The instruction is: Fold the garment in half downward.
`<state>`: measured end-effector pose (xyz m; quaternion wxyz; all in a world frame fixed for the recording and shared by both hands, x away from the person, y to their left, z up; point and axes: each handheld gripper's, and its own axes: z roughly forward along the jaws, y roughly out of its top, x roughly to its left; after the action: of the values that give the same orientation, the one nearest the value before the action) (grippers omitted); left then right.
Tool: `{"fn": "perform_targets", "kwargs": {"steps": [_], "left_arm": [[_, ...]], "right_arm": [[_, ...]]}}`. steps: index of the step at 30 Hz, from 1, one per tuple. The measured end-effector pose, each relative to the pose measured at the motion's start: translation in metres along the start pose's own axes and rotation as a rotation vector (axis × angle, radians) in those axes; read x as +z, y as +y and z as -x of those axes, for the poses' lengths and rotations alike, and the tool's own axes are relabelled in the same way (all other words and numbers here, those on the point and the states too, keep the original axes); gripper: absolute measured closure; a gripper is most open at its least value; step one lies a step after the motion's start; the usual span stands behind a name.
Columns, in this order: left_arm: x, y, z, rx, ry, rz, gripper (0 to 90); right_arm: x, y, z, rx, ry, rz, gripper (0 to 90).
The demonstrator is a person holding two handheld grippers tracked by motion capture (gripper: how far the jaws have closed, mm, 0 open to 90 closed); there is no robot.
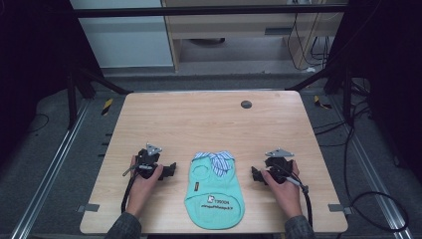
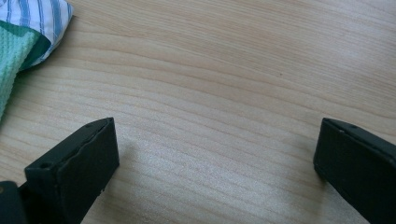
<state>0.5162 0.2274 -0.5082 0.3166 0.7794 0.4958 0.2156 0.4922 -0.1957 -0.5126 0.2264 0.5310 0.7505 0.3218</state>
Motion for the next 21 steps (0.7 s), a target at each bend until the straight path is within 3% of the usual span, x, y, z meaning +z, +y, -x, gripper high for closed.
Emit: {"fn": "perform_targets", "kwargs": {"steps": [16, 19, 20, 21], "left_arm": [[-0.0029, -0.0028, 0.0019, 0.041, -0.042, 0.008, 0.8], [-0.005, -0.0031, 0.0034, 0.045, -0.048, 0.0, 3.3], [-0.0074, -0.0021, 0.005, 0.053, -0.056, -0.009, 3.3], [-0.0099, -0.0006, 0.0065, 0.054, -0.072, -0.009, 5.5]], "right_arm": [[-0.0001, 0.0, -0.0017, -0.018, 0.012, 0.0, 1.4], [-0.0009, -0.0005, -0.0026, -0.021, 0.014, 0.007, 4.0], [-0.0018, -0.0008, -0.0036, -0.018, 0.016, 0.012, 7.2], [-0.0035, -0.0008, -0.0055, -0.021, 0.016, 0.02, 15.9]]}}
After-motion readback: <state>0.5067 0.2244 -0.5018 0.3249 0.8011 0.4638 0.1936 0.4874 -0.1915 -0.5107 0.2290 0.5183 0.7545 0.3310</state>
